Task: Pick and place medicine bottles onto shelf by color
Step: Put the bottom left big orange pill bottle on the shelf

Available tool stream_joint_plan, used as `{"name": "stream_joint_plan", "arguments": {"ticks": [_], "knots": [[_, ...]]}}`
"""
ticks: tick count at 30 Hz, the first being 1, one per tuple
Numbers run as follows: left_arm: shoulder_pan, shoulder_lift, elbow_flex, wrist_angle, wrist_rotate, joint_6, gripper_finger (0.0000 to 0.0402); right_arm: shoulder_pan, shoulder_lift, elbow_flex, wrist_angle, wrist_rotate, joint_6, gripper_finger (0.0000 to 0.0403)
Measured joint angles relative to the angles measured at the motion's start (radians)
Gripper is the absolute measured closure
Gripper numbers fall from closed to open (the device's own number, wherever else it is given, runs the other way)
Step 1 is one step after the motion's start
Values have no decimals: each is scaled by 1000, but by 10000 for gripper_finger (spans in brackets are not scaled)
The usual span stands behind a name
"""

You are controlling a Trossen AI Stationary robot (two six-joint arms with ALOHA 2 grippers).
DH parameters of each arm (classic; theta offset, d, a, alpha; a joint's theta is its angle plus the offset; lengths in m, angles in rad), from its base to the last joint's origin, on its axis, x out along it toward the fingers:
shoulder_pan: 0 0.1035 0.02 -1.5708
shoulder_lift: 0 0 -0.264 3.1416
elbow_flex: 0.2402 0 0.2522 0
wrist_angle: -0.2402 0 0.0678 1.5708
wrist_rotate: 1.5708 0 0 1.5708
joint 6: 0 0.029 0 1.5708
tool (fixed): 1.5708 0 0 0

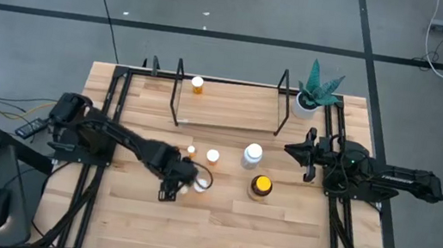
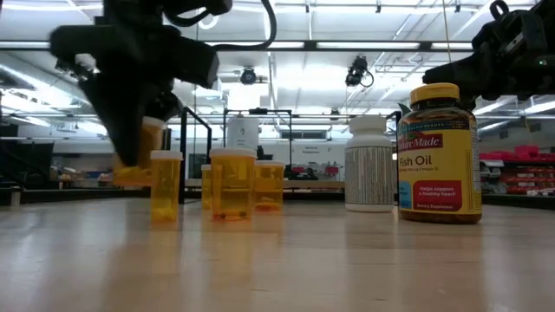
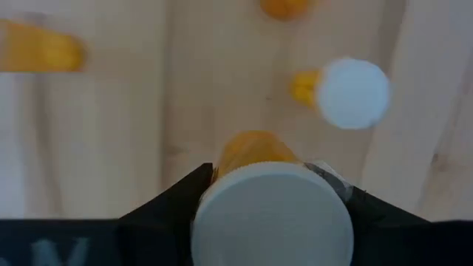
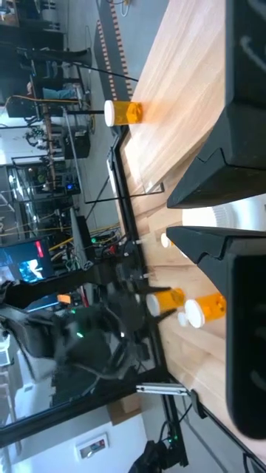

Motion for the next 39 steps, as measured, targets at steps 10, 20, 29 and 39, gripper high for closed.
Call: {"name": "stream_joint_plan", "arguments": {"ticks": [10, 20, 29, 39], "knots": [[173, -55, 0, -3, 0, 169, 199, 0, 0, 0, 6, 0, 0, 346], [308, -55, 55, -61, 0, 297, 196, 0, 0, 0, 6, 0, 0, 346], [385, -55, 165, -84, -21, 399, 200, 0, 0, 0, 6, 0, 0, 346], [525, -50, 166, 72, -23, 516, 202, 0, 0, 0, 6, 0, 0, 346]]}}
